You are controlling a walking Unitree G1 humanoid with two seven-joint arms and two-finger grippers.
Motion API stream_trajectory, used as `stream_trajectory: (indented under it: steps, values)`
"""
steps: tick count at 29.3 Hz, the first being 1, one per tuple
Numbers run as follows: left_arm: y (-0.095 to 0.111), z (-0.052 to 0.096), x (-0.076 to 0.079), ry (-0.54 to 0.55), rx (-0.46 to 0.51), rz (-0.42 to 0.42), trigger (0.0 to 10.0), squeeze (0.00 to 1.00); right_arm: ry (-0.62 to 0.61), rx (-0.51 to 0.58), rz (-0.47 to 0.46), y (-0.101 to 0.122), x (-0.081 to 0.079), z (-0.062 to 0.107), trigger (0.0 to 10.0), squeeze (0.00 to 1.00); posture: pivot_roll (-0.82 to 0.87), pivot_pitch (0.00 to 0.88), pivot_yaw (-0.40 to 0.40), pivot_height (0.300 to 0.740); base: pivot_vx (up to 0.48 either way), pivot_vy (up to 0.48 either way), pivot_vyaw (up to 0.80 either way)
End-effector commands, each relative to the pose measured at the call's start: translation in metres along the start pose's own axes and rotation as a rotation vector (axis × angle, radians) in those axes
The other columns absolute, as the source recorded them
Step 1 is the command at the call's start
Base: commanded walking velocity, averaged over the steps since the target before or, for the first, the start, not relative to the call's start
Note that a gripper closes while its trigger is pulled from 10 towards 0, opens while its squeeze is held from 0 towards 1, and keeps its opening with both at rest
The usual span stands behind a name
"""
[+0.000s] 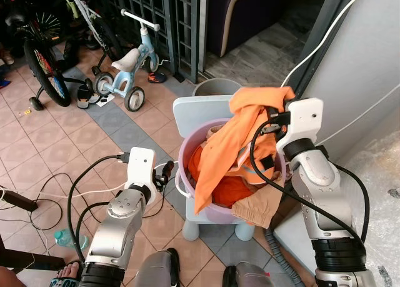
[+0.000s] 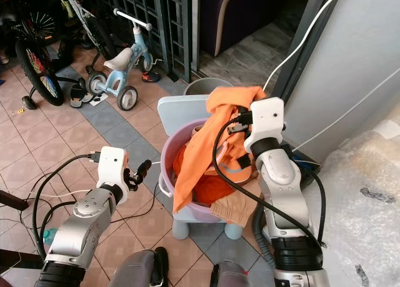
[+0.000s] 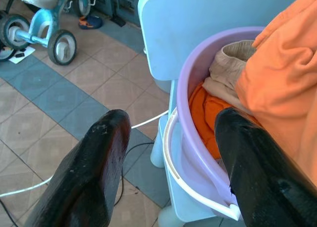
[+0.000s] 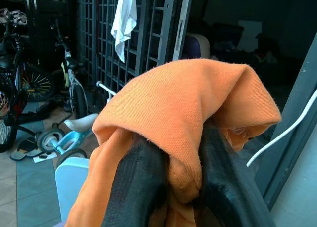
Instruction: Clothes washing
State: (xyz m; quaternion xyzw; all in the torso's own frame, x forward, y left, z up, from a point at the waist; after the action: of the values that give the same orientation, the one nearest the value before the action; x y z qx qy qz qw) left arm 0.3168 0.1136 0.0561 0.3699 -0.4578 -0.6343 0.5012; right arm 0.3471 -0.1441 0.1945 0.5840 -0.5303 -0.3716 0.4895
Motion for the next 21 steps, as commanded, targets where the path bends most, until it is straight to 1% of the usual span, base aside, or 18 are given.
stream_trajectory:
  steps: [1,3,4,7,9,11,21]
  values:
    - [0.005,0.000,-0.001,0.013,0.026,-0.009,10.0,0.00,-0.015,-0.015,0.008,-0.006,0.000,0.006,0.0,0.00,-0.07,0.076,0.026,0.740,0.000,0.000,0.00]
    - [0.006,-0.001,0.001,0.019,0.032,-0.033,10.0,0.00,0.009,-0.066,-0.017,-0.017,-0.007,0.013,0.0,0.00,-0.07,0.072,0.022,0.740,0.000,0.000,0.00]
    - [0.006,-0.002,0.001,0.017,0.036,-0.032,10.0,0.00,0.009,-0.060,0.006,-0.016,-0.008,0.014,10.0,0.00,-0.07,0.072,0.022,0.740,0.000,0.000,-0.68]
    - [0.006,-0.003,-0.002,0.021,0.040,-0.032,10.0,0.00,0.003,-0.060,0.001,-0.016,-0.010,0.013,10.0,0.00,-0.08,0.074,0.027,0.740,0.000,0.000,-0.77]
    - [0.007,-0.003,-0.002,0.021,0.044,-0.035,10.0,0.00,-0.005,-0.057,-0.007,-0.016,-0.009,0.012,10.0,0.00,-0.08,0.073,0.028,0.740,0.000,0.000,-0.49]
    - [0.008,-0.004,-0.003,0.020,0.050,-0.038,10.0,0.00,-0.001,-0.056,-0.011,-0.016,-0.011,0.011,10.0,0.00,-0.08,0.071,0.027,0.740,0.000,0.000,0.00]
    - [0.009,-0.005,-0.003,0.023,0.063,-0.037,10.0,0.00,0.013,-0.059,-0.012,-0.017,-0.014,0.009,10.0,0.00,-0.07,0.066,0.020,0.740,-0.266,0.000,0.00]
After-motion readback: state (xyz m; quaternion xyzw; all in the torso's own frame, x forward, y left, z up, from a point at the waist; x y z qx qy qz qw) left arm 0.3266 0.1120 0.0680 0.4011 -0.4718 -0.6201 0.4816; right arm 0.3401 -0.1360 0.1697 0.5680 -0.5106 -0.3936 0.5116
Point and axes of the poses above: a point about 5 cm out from each wrist's last joint towards the gripper, its own z axis pointing back from the gripper into the wrist, its own y axis along the axis of the wrist's last joint, x = y × z, the point moved 5 cm from there along -z, pointing out of the wrist towards the gripper, and after that the axes turned 3 degrees about -z, right-handed, at the moved point
